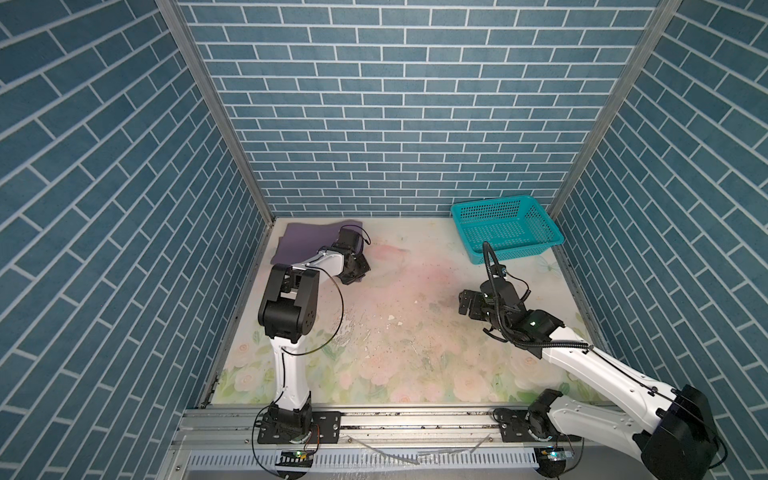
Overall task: Fold and stack the trousers
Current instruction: Move the trousers to the top-left of the table, then reset both arms
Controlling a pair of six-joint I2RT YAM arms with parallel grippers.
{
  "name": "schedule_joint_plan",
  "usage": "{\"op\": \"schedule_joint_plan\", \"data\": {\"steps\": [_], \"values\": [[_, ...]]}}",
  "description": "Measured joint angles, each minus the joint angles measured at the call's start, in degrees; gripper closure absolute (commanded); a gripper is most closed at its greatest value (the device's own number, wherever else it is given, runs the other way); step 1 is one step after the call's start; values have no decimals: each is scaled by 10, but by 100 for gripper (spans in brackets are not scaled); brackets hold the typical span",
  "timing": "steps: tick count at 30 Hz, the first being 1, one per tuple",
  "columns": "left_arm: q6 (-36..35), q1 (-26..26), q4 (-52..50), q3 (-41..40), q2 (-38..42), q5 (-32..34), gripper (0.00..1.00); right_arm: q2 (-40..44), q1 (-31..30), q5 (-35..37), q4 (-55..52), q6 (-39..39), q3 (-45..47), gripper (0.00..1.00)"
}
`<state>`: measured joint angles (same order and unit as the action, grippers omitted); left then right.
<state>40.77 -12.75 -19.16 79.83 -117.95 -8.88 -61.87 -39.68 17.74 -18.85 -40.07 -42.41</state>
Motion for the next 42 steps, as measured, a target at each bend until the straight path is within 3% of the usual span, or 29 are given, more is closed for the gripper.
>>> {"op": "schedule_joint_plan", "data": {"steps": [11, 18, 24, 32, 35, 36, 42], "values": [[11, 49, -2, 47, -36, 0, 100, -39, 13, -6, 0, 14, -3, 1], [19, 49, 0, 48, -36, -18, 97, -37, 20, -5, -1, 16, -3, 1], [23, 26, -8, 23, 19, -30, 82, -8, 23, -5, -10, 16, -4, 1], [4, -3, -15, -23, 263, -26, 55, 39, 24, -10, -56, 32, -45, 3], [-12, -8, -17, -40, 351, -2, 32, 47, 24, -1, -85, 56, -87, 1], [-17, -9, -19, -45, 374, 6, 2, 51, 24, 7, -95, 65, -102, 1], [-57, -9, -24, -119, 496, 74, 1, 125, 24, 82, -116, 125, -152, 1]]}}
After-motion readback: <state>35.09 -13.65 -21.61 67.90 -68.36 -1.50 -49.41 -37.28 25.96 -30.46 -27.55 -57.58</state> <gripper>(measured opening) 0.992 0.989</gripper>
